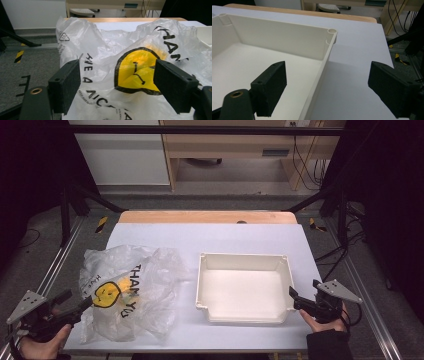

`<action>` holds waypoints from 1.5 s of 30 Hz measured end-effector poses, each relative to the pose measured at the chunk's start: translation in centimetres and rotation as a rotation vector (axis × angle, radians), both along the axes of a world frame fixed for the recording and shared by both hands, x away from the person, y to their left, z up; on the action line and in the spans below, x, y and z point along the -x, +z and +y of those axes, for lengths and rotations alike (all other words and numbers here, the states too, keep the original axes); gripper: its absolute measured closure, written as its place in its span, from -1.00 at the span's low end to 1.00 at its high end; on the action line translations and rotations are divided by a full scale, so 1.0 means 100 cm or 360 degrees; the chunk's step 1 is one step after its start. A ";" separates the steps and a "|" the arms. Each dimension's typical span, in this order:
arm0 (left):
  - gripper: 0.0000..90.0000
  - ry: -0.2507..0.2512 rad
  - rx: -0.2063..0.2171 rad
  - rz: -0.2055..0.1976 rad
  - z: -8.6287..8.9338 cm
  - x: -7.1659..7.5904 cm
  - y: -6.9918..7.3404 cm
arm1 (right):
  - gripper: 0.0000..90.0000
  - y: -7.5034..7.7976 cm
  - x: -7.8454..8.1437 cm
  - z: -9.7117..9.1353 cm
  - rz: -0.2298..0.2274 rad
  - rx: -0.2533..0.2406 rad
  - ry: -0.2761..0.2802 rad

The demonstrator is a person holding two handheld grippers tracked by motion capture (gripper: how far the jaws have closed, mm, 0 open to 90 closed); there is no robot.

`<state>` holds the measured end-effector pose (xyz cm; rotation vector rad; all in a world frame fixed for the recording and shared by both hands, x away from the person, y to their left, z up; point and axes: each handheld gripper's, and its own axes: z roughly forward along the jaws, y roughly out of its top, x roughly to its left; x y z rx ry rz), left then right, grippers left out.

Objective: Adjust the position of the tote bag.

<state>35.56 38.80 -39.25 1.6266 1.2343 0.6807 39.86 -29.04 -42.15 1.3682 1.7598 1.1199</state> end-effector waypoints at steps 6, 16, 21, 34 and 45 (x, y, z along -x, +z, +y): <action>-0.53 -0.0032 -0.0021 0.0000 -0.010 -0.003 0.003 | -0.62 0.002 0.000 0.003 0.0004 -0.0005 0.0005; -0.53 -0.0121 -0.0052 -0.0010 -0.035 -0.012 0.016 | -0.57 0.004 0.002 0.010 -0.0006 0.0014 0.0009; -0.53 -0.0164 -0.0063 -0.0032 -0.047 -0.017 0.023 | -0.55 0.006 0.003 0.013 -0.0018 0.0017 0.0022; -0.52 -0.0226 -0.0080 -0.0055 -0.071 -0.027 0.034 | -0.53 0.012 0.005 0.022 -0.0039 0.0000 0.0072; -0.49 -0.0278 -0.0166 -0.0018 -0.091 -0.024 0.028 | -0.53 0.013 0.004 0.029 -0.0038 0.0000 0.0111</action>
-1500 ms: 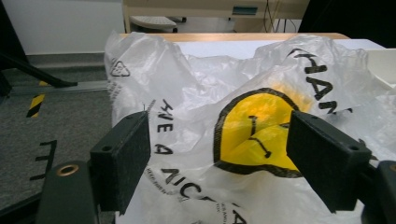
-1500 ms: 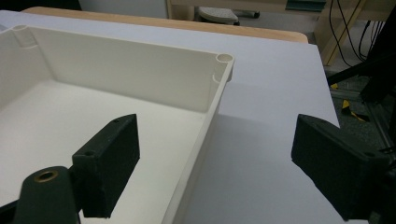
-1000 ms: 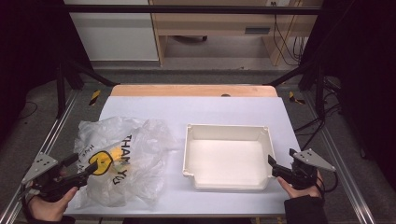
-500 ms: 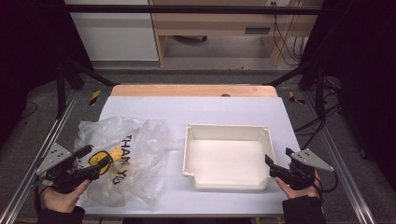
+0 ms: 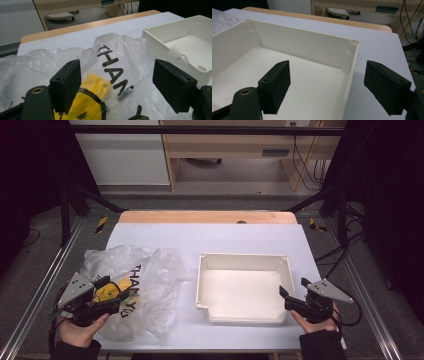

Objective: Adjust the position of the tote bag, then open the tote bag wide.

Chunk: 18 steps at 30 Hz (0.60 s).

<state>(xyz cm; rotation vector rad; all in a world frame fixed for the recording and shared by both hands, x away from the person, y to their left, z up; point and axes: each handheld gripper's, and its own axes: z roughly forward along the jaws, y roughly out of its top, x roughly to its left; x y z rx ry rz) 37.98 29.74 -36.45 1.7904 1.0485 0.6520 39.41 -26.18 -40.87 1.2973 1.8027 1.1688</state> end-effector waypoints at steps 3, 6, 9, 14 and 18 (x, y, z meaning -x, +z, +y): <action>-0.48 -0.0011 -0.0005 0.0014 -0.005 0.002 -0.002 | -0.52 0.000 0.000 0.001 0.0005 -0.0003 0.0005; -0.47 -0.0032 -0.0035 0.0033 -0.011 0.004 -0.005 | -0.52 -0.001 0.000 0.001 0.0006 0.0000 0.0012; -0.47 -0.0050 -0.0047 0.0038 -0.016 0.005 -0.007 | -0.52 -0.001 0.000 0.003 0.0009 -0.0003 0.0020; -0.44 -0.0072 -0.0061 0.0053 -0.023 0.005 -0.011 | -0.52 -0.002 -0.001 0.006 0.0025 -0.0002 0.0038; -0.42 -0.0089 -0.0073 0.0058 -0.028 0.006 -0.014 | -0.51 -0.001 -0.001 0.009 0.0031 -0.0009 0.0056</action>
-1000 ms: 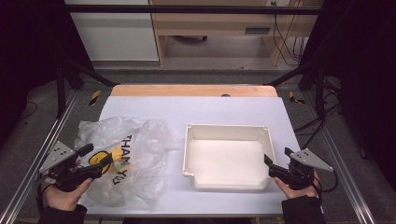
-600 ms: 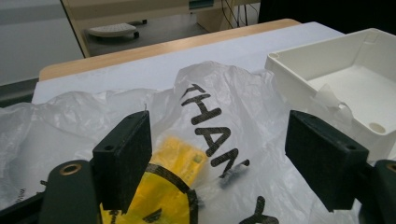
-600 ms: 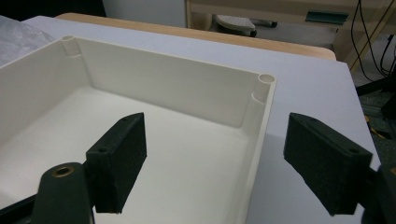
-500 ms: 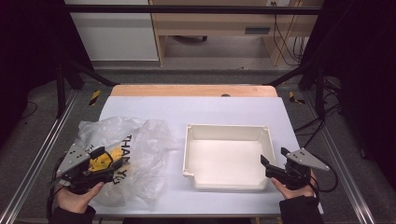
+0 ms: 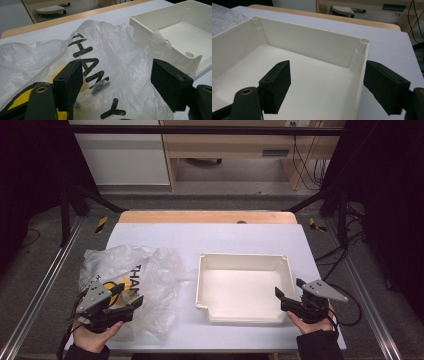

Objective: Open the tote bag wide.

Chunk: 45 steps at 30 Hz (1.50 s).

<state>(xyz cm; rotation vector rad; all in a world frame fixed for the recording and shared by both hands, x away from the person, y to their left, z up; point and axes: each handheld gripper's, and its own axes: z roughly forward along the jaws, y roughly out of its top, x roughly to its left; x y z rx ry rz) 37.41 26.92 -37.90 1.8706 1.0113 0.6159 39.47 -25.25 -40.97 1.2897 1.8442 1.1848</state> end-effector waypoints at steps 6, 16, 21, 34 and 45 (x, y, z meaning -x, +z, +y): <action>-0.33 -0.0012 0.0014 -0.0023 -0.006 0.001 -0.002 | -0.48 0.002 0.000 0.007 -0.0009 0.0007 0.0045; -0.32 -0.0066 0.0007 0.0003 -0.014 0.000 -0.005 | -0.46 0.004 0.001 0.022 0.0006 0.0010 0.0113; -0.29 -0.0102 -0.0011 0.0017 -0.019 0.003 -0.006 | -0.46 0.004 0.002 0.027 0.0009 0.0009 0.0137; -0.19 -0.0156 -0.0118 0.0114 -0.026 0.004 -0.015 | -0.40 0.007 0.005 0.051 -0.0001 0.0021 0.0243; 0.52 -0.0157 -0.0230 0.0185 -0.027 0.002 -0.021 | -0.22 0.011 0.005 0.063 -0.0015 -0.0009 0.0322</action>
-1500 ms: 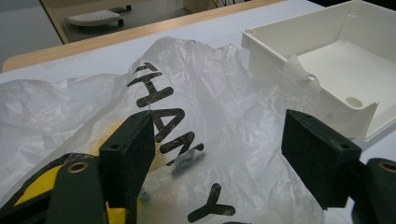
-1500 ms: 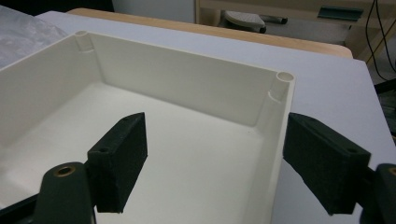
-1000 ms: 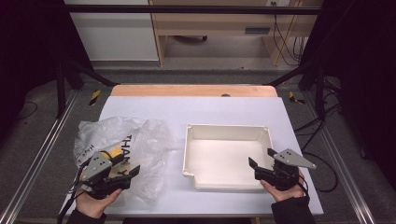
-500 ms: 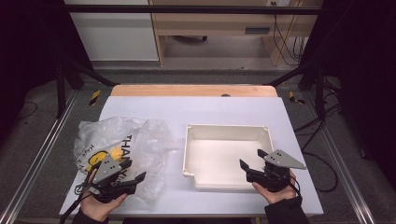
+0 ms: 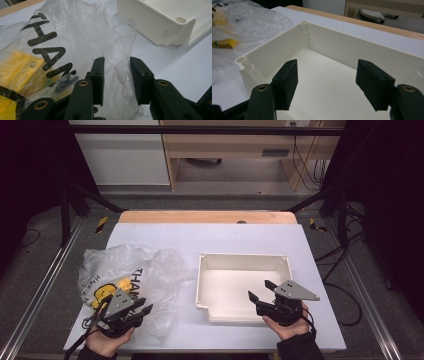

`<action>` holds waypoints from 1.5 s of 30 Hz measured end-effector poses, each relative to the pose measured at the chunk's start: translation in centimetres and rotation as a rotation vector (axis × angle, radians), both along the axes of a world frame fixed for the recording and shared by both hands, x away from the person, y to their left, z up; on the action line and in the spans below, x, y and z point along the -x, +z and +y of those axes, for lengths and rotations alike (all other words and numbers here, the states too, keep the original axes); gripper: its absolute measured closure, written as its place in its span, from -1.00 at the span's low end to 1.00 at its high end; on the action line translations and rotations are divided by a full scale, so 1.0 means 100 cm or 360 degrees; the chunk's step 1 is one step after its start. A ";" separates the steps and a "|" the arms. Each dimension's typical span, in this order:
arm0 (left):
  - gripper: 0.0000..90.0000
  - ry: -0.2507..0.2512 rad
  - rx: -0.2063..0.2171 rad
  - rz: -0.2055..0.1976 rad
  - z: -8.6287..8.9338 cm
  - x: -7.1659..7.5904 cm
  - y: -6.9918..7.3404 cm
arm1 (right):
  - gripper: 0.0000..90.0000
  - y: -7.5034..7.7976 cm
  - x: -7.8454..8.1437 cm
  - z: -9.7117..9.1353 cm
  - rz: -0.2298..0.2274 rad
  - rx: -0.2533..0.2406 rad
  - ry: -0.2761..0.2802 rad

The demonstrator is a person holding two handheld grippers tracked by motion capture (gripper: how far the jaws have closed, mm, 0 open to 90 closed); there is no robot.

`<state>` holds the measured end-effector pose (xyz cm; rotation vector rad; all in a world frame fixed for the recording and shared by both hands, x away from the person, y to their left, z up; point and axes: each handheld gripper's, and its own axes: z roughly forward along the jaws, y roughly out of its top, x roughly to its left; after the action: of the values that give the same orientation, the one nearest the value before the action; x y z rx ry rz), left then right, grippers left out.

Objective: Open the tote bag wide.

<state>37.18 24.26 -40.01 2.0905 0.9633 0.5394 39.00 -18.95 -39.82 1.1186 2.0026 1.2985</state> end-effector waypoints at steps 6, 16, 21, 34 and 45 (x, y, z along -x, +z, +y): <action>0.84 0.0002 0.0030 0.0037 0.008 -0.001 0.000 | -0.06 0.002 -0.002 0.012 0.0001 -0.0013 0.0072; 1.00 0.0016 0.0142 0.0004 0.017 -0.001 0.004 | 0.08 0.004 -0.006 0.036 0.0009 -0.0034 0.0156; 1.00 0.0033 0.0192 -0.0049 0.022 0.002 0.009 | 0.19 0.006 -0.007 0.046 0.0011 -0.0051 0.0195; 1.00 0.0082 0.0288 -0.0122 0.037 0.006 0.020 | 0.64 0.013 -0.012 0.097 0.0017 -0.0061 0.0366; 1.00 0.0099 0.0294 -0.0144 0.042 0.007 0.023 | 1.00 0.014 -0.017 0.127 0.0039 -0.0060 0.0420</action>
<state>36.47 28.43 -37.72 1.8617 0.9899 0.5503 40.67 -6.27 -38.41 0.9131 2.2098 1.4627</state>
